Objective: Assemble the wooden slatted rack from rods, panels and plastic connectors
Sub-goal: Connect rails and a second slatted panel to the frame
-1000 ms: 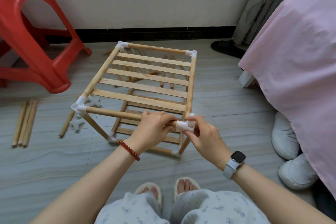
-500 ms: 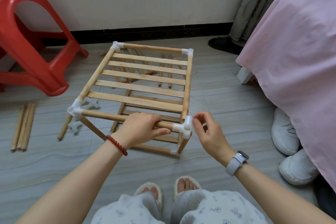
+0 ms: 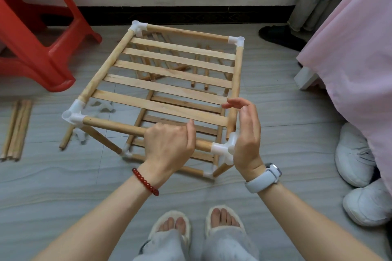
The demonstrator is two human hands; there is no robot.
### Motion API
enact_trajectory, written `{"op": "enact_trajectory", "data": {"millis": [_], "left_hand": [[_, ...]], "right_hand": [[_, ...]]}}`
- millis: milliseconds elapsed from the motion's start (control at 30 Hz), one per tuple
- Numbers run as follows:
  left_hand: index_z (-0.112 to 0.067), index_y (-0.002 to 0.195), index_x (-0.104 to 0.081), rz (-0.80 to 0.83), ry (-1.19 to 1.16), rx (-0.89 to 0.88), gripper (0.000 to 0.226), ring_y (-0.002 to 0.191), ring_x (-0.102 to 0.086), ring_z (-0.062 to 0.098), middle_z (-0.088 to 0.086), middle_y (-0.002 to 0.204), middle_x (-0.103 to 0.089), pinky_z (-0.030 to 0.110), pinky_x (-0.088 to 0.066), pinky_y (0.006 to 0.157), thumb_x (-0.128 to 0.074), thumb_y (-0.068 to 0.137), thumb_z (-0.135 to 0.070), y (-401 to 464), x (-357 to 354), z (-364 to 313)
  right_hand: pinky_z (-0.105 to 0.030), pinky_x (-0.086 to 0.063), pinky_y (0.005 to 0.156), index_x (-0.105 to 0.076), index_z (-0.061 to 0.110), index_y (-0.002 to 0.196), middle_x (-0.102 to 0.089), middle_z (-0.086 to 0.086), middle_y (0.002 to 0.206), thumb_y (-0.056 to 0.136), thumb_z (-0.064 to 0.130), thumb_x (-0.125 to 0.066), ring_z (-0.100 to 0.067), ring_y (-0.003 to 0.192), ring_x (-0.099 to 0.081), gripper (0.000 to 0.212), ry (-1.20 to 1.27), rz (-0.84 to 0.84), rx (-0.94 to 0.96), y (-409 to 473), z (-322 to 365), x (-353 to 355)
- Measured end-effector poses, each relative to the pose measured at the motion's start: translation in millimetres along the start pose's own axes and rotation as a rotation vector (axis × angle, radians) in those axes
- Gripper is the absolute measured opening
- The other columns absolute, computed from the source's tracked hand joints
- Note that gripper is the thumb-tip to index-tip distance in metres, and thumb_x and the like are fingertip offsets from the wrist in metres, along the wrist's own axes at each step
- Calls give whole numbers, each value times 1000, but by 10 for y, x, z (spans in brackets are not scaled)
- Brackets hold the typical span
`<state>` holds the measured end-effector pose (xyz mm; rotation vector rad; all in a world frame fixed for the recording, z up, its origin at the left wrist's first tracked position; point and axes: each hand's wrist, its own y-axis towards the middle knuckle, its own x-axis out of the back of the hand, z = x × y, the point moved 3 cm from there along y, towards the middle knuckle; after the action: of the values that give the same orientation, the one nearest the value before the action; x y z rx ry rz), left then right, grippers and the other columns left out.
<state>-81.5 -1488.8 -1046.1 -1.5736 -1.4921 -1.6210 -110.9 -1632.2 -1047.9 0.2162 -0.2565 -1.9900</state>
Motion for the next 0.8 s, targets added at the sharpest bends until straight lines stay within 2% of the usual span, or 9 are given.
{"op": "enact_trajectory", "data": {"millis": [167, 267, 367, 433, 500, 567, 633, 700, 800], "left_hand": [[-14, 34, -46, -72, 12, -18, 59, 30, -20, 10, -9, 32, -28, 10, -3, 49, -39, 91, -26, 39, -7, 10], [-16, 34, -47, 6, 28, -77, 61, 27, -27, 13, -8, 31, -33, 14, -11, 43, -36, 93, -31, -33, -35, -1], [-17, 39, -50, 98, 18, -95, 60, 29, -39, 16, -6, 33, -41, 18, -20, 42, -32, 93, -36, -98, -24, -15], [-19, 50, -53, 134, -74, -161, 54, 35, -44, 17, -6, 40, -46, 21, -23, 44, -29, 93, -40, -103, 22, -82], [-21, 69, -58, 269, -150, -268, 53, 48, -49, 15, -8, 56, -53, 25, -29, 49, -20, 91, -52, -94, 34, -185], [-25, 89, -57, 374, -112, -359, 61, 62, -51, 12, -10, 73, -57, 27, -33, 54, -14, 85, -66, -109, -4, -304], [-23, 93, -54, 365, -53, -449, 56, 65, -50, 13, -10, 76, -52, 24, -25, 51, -24, 84, -69, -132, -77, -381], [-19, 88, -53, 348, -32, -470, 47, 62, -47, 14, -9, 72, -46, 22, -16, 49, -38, 87, -63, -95, -78, -447], [-15, 82, -58, 264, -73, -455, 40, 59, -54, 18, -7, 67, -53, 23, -26, 57, -49, 85, -53, -45, -37, -468]], "right_hand": [[-18, -40, 90, -52, 13, 101, -59, -2, 94, 95, 16, -25, -6, 94, -57, 29, -19, 11, 51, 36, -26, -56], [-27, -40, 94, -52, 22, 102, -58, -6, 101, 95, 24, -26, -17, 102, -55, 27, -99, 63, 16, -28, -92, -32], [-20, -39, 91, -52, 25, 102, -56, 0, 103, 93, 20, -29, -8, 101, -53, 24, -129, 28, -16, -99, -150, 54], [-15, -41, 87, -52, 26, 100, -55, 6, 101, 94, 19, -32, 1, 96, -54, 22, -76, -77, -109, -63, -191, 221], [-24, -45, 85, -53, 21, 99, -57, 4, 96, 97, 9, -34, -7, 92, -57, 22, -5, -137, -307, -11, -298, 424], [-30, -47, 77, -54, 7, 106, -61, -2, 87, 94, -6, -32, -16, 82, -60, 28, -19, 17, -496, -51, -403, 570], [-24, -49, 75, -53, -2, 113, -62, -2, 87, 87, -18, -31, -11, 80, -60, 37, -85, 305, -563, -191, -456, 575], [-17, -48, 79, -55, 7, 108, -63, 0, 93, 83, -21, -33, -11, 90, -60, 44, -170, 522, -545, -343, -456, 567], [-29, -48, 90, -59, 14, 106, -66, -11, 106, 89, -10, -42, -20, 102, -61, 34, -266, 609, -478, -435, -461, 590]]}}
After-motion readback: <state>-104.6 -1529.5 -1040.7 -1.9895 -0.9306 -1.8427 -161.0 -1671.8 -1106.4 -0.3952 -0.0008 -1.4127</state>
